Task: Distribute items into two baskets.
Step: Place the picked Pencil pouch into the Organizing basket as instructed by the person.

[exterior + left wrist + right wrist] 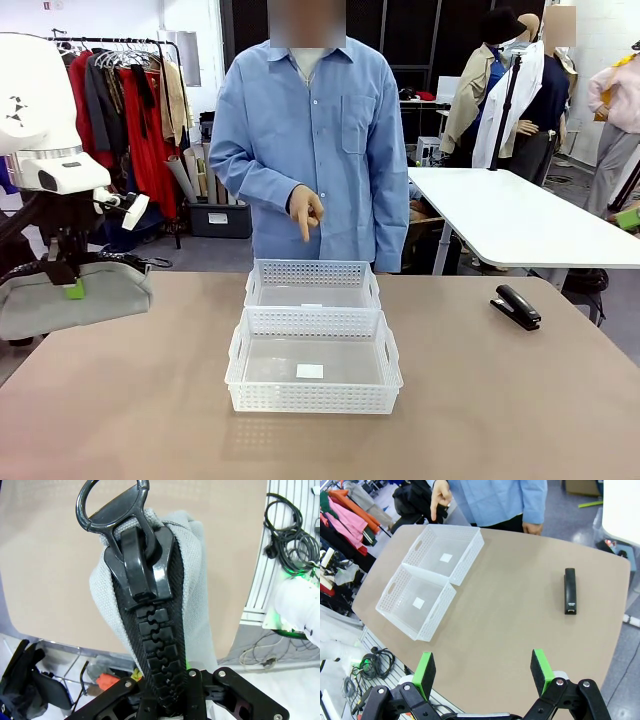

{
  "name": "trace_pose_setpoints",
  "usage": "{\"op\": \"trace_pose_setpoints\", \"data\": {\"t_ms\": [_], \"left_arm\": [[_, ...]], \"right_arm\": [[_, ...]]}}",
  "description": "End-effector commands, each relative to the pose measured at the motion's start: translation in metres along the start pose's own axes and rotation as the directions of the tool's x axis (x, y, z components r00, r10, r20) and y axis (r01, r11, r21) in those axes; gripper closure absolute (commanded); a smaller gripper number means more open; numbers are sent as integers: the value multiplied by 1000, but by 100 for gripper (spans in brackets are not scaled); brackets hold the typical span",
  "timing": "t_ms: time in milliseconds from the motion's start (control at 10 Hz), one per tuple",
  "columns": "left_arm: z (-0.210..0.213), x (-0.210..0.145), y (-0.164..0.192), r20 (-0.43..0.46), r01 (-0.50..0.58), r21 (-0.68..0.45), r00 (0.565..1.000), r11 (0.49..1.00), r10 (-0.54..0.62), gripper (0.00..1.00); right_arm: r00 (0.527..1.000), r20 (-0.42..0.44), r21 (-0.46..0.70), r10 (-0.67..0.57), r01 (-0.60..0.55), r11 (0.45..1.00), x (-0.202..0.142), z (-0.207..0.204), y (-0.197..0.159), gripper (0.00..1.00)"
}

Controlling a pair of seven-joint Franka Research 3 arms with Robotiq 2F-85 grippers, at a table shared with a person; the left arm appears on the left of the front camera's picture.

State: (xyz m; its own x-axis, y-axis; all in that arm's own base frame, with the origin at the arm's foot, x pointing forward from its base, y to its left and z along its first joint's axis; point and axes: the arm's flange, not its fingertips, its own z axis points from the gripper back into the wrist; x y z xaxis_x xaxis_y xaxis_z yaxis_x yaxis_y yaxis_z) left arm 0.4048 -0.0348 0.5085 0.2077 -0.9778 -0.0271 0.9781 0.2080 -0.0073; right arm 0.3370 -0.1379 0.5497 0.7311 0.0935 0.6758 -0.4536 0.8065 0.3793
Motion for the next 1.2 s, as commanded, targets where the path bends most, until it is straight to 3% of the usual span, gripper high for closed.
{"op": "trace_pose_setpoints", "data": {"t_ms": [0, 400, 1100], "left_arm": [[0, 0, 0, 0, 0, 0, 1000, 1000, 0, 100], [16, 34, 37, 64, 139, 27, 988, 990, -140, 100], [37, 138, 64, 27, 371, 34, 928, 928, -372, 100]], "right_arm": [[1000, 18, 16, 8, -8, 1000, 2, 0, 0, 0], [1000, 18, 16, 8, -8, 1000, 2, 0, 0, 0], [1000, 18, 16, 8, -8, 1000, 2, 0, 0, 0]]}}
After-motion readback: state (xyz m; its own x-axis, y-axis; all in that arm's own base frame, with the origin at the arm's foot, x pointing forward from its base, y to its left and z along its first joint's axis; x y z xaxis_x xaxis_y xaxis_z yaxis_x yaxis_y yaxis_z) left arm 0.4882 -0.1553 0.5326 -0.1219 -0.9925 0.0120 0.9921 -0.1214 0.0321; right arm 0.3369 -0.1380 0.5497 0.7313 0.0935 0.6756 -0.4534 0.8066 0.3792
